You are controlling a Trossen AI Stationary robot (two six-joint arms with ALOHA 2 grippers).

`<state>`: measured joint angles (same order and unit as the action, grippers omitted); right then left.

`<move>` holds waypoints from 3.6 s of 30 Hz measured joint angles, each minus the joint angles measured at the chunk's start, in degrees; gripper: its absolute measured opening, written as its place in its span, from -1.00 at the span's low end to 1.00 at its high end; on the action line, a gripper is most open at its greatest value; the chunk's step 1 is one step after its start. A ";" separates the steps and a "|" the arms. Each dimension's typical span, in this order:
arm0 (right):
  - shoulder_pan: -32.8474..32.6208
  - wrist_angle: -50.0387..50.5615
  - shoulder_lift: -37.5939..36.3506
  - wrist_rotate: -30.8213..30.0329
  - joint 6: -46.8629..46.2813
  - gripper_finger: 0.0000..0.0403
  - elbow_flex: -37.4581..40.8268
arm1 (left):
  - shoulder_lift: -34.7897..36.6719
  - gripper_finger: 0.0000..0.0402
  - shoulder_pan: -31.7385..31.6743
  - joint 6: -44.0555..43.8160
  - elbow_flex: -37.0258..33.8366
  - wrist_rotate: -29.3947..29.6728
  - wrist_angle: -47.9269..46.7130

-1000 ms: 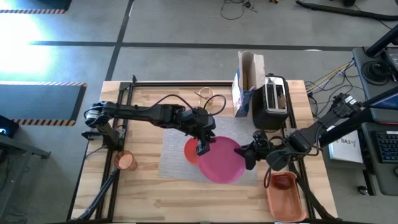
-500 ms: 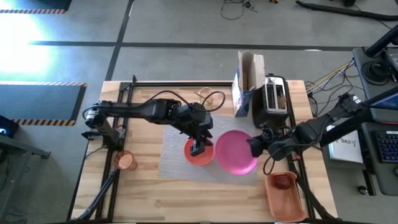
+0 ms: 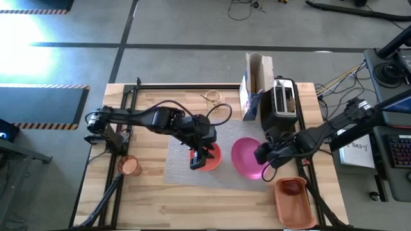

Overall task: Arrange a breakfast setting
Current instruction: Put the pink plate to the right of the orange bowl on the gray table mat, then adjust the gray table mat

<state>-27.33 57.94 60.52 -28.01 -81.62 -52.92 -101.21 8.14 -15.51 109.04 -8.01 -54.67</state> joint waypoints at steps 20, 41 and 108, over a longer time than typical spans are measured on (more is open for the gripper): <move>7.14 -9.19 12.44 4.52 12.29 -0.71 0.50 | 0.02 -0.29 0.97 -1.55 0.00 0.11 -3.89; 8.87 -2.91 8.86 9.15 21.69 -0.31 0.34 | 0.41 -0.36 4.31 -9.96 -12.31 13.07 -18.63; 15.50 -13.08 9.01 9.92 23.23 -0.96 9.66 | 1.50 -1.00 16.24 -31.95 -54.49 9.68 16.20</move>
<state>-11.83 44.86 69.54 -18.09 -58.39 -43.26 -99.71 24.38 -47.46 54.55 1.67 -38.47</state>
